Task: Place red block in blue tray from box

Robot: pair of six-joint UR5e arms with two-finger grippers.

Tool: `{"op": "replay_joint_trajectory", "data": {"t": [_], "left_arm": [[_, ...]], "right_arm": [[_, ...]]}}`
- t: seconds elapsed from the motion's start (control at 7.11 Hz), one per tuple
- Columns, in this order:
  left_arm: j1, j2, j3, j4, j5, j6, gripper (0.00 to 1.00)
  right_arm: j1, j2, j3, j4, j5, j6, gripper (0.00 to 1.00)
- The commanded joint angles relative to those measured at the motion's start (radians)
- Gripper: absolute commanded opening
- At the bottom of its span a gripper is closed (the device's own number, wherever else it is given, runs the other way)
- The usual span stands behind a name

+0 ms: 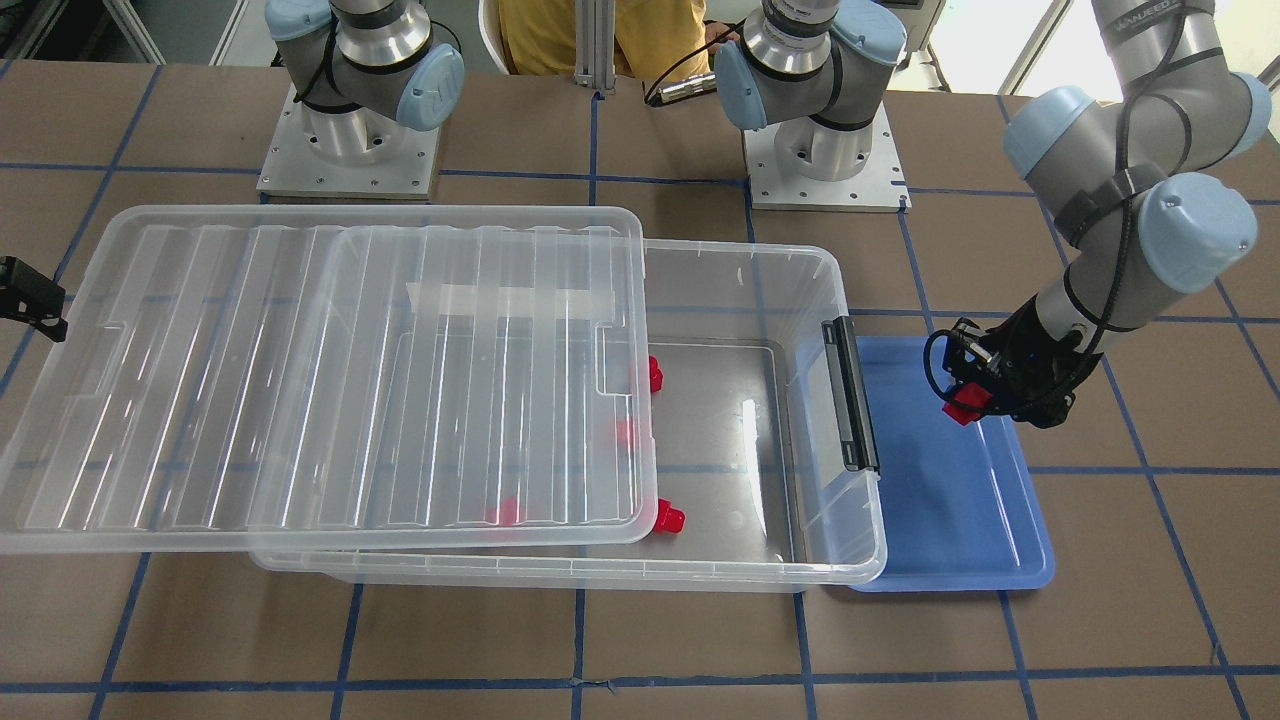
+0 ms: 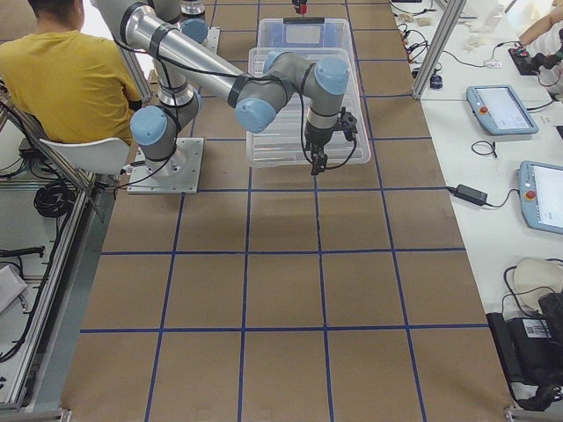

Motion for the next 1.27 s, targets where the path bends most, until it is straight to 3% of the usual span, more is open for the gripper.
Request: {"op": "replay_joint_trajectory", "data": {"t": [0.0, 0.14, 0.42, 0.56, 0.7, 0.98, 1.12], "left_arm": [[0.003, -0.083, -0.030, 0.062, -0.013, -0.360, 0.00], [0.003, -0.126, -0.029, 0.148, -0.011, -0.487, 0.00], [0.003, -0.174, -0.027, 0.164, -0.011, -0.576, 0.00], [0.003, -0.182, -0.024, 0.164, -0.010, -0.575, 0.36], [0.003, -0.182, -0.023, 0.165, -0.014, -0.570, 0.99], [-0.012, -0.139, 0.006, 0.153, -0.010, -0.582, 1.00], [-0.015, -0.098, 0.054, 0.061, -0.011, -0.588, 1.00]], "right_arm": [[-0.055, 0.027, -0.009, 0.002, -0.005, -0.081, 1.00], [-0.102, 0.085, -0.011, 0.004, 0.002, -0.084, 1.00], [-0.112, 0.106, 0.000, 0.004, 0.015, -0.065, 1.00], [-0.110, 0.101, 0.023, 0.002, 0.016, -0.042, 1.00], [-0.107, 0.100, 0.032, 0.002, 0.031, -0.017, 1.00], [-0.096, 0.094, 0.053, 0.002, 0.102, 0.052, 1.00], [-0.093, 0.094, 0.058, 0.002, 0.105, 0.055, 1.00]]}}
